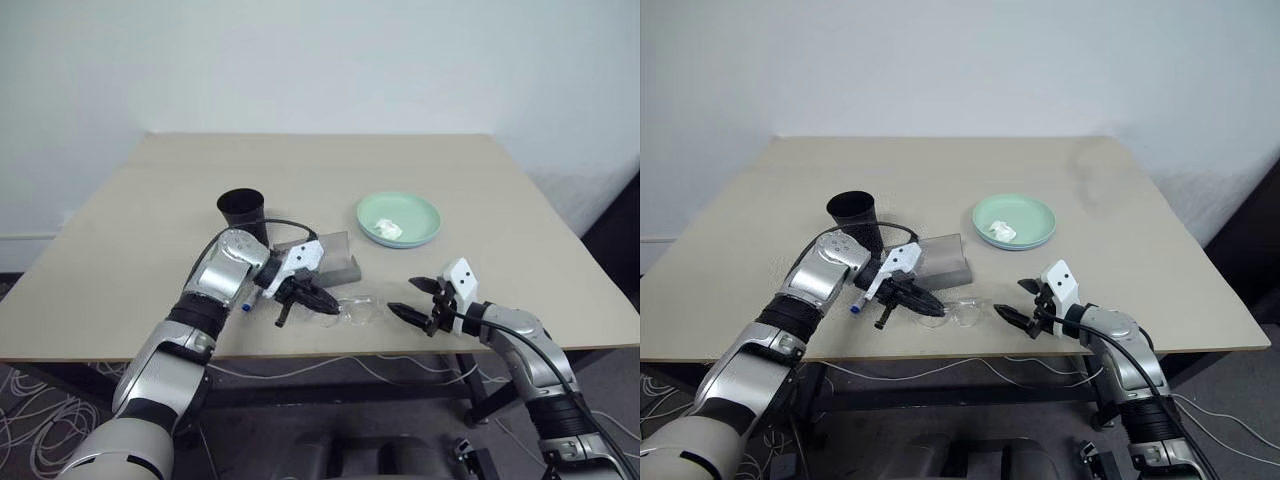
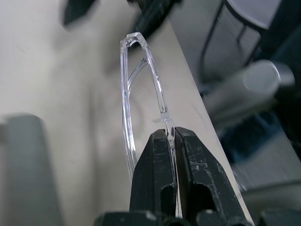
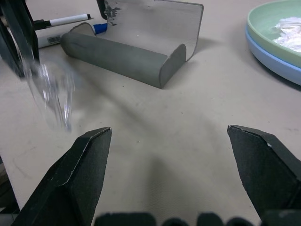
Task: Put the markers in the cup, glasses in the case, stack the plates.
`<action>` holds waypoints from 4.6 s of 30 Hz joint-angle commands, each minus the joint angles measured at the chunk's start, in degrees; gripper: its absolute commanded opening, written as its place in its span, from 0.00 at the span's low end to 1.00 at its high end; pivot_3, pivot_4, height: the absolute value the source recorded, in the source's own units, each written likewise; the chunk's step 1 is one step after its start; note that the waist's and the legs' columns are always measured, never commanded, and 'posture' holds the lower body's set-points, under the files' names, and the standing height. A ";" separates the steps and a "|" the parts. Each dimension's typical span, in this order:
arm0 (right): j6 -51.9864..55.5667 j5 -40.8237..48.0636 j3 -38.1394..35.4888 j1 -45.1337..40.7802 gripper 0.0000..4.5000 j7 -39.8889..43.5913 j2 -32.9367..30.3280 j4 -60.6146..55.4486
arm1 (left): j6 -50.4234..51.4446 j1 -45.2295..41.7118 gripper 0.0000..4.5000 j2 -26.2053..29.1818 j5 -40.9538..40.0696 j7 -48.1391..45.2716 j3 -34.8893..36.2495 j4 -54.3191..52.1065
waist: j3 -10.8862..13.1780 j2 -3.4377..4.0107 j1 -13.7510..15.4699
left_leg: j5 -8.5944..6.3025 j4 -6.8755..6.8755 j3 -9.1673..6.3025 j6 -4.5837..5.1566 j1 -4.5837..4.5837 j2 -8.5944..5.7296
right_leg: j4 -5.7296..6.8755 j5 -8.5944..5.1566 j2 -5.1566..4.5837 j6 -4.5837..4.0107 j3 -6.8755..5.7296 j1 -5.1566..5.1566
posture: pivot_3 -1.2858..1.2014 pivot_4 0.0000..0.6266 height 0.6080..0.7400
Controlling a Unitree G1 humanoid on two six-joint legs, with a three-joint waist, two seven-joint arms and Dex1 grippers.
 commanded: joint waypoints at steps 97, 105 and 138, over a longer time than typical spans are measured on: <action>-2.24 0.20 0.92 -2.20 0.95 -3.70 1.72 1.73 | -20.43 -18.94 0.52 -1.38 7.83 22.61 3.30 31.33 | -0.03 -0.09 0.03 | -0.12 0.17 0.07 0.19 -0.05 -0.11 | -0.05 0.08 -0.04 0.15 0.07 0.05 | 0.52 0.00 1.00; -2.44 0.71 -0.10 -3.74 0.95 -3.44 0.84 0.38 | -30.96 -17.50 0.08 -2.35 22.20 36.56 -4.56 36.36 | -0.03 -0.09 0.14 | -0.12 0.17 0.07 0.19 -0.05 -0.12 | -0.04 0.10 -0.02 0.18 0.04 0.06 | 0.52 0.00 1.00; 1.97 7.97 1.80 0.16 0.91 5.43 -2.52 -12.19 | -23.45 -15.52 0.08 -2.89 19.58 31.76 5.19 37.01 | -0.04 -0.12 0.28 | -0.20 0.33 0.07 0.31 -0.07 -0.12 | -0.04 0.13 -0.07 0.23 0.04 0.11 | 0.52 0.00 1.00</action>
